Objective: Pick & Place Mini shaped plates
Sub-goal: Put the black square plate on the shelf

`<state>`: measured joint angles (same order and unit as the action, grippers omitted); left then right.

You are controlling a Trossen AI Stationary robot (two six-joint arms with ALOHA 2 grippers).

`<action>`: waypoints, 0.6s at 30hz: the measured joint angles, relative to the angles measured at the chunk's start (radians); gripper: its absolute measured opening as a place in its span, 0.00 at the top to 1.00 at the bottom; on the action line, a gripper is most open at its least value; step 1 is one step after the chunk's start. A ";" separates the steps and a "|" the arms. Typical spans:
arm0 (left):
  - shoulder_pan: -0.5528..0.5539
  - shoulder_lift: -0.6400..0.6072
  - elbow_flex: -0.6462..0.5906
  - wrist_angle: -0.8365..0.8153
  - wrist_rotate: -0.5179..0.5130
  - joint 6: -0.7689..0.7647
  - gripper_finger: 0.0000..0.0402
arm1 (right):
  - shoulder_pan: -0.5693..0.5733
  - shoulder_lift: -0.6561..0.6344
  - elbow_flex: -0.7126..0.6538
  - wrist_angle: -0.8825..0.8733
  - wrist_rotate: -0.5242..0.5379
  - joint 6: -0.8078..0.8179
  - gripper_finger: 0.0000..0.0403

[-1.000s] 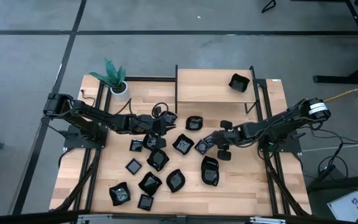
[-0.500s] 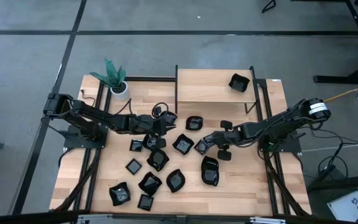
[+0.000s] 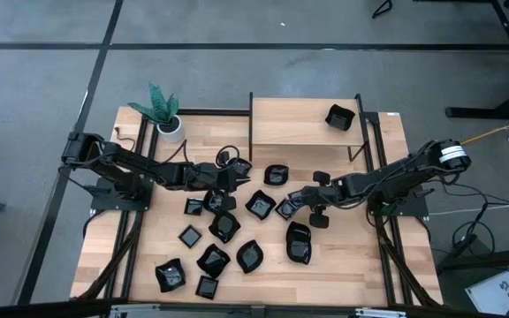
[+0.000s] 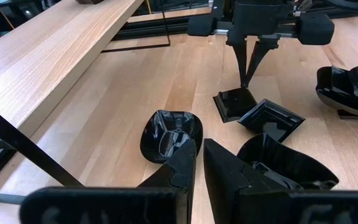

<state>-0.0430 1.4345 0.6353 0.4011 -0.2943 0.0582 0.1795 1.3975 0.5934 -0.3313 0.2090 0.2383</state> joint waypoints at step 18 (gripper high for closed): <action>0.000 0.000 0.000 0.000 -0.002 0.016 0.93 | 0.000 0.001 0.000 -0.001 0.001 -0.247 0.90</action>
<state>-0.0429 1.4345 0.6353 0.4011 -0.2962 0.0746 0.1798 1.3987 0.5930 -0.3324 0.2096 -0.0083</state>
